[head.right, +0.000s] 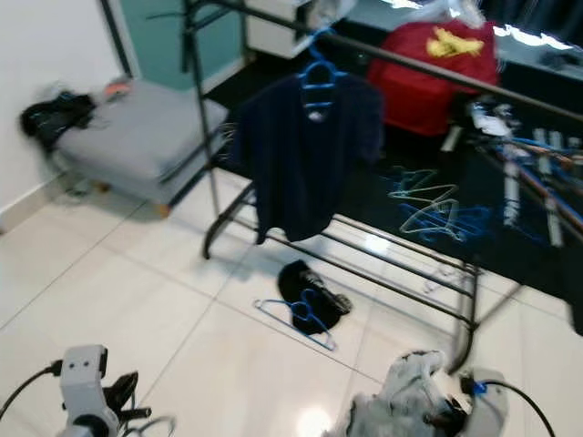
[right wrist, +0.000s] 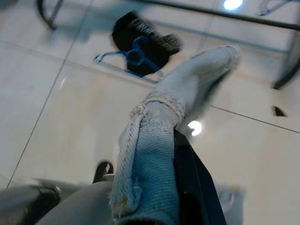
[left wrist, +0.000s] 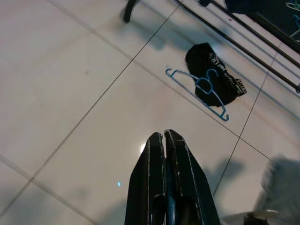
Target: Hang hanger
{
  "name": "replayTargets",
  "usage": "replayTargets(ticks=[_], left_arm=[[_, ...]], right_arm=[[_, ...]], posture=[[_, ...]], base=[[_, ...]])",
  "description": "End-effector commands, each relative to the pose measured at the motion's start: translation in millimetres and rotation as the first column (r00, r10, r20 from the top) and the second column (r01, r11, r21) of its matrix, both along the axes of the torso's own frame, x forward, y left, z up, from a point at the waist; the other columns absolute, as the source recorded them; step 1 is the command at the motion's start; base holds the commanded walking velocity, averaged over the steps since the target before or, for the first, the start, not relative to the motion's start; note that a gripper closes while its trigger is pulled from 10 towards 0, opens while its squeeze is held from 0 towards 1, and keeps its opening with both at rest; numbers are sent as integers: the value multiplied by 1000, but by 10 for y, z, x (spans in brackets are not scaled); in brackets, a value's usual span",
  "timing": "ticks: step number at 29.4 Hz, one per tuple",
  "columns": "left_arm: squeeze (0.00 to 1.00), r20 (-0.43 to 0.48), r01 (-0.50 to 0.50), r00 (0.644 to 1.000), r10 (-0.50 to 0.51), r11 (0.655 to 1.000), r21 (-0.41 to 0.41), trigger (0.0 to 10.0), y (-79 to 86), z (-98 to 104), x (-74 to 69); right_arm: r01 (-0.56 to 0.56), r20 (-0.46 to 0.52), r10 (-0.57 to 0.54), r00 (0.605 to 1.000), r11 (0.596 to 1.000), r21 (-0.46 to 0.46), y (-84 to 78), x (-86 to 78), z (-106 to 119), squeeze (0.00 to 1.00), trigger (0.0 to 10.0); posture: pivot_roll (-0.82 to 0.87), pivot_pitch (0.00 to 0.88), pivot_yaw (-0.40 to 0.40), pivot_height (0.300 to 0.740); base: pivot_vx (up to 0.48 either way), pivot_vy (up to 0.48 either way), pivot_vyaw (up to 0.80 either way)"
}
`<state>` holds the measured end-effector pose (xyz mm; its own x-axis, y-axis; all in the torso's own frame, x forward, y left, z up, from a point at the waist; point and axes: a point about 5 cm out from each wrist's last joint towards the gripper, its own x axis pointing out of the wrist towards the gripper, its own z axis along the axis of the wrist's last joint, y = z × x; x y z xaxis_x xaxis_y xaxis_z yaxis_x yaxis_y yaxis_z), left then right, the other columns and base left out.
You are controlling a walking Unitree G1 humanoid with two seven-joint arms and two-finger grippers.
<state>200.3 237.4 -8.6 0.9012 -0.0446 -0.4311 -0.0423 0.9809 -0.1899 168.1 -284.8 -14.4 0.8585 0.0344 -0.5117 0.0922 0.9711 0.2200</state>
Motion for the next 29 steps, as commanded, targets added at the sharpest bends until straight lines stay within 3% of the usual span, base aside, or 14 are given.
replayTargets(ticks=[1, 29], left_arm=[[0, -24, -7, 1000, 6, 999, -31, 10000, -29, -27, -24], [0, -19, 18, 1000, -19, 1000, -13, 10000, -23, -32, 1]], right_arm=[[2, 0, -2, 1000, 1000, 1, -5, -56, -20, 0, 10000], [-28, 17, 27, 999, 999, 16, 36, -7, -55, 0, 10000]], posture=[[120, 160, -110, 740], [129, 181, -93, 740]], base=[[0, 0, 769], [0, 0, 764]])
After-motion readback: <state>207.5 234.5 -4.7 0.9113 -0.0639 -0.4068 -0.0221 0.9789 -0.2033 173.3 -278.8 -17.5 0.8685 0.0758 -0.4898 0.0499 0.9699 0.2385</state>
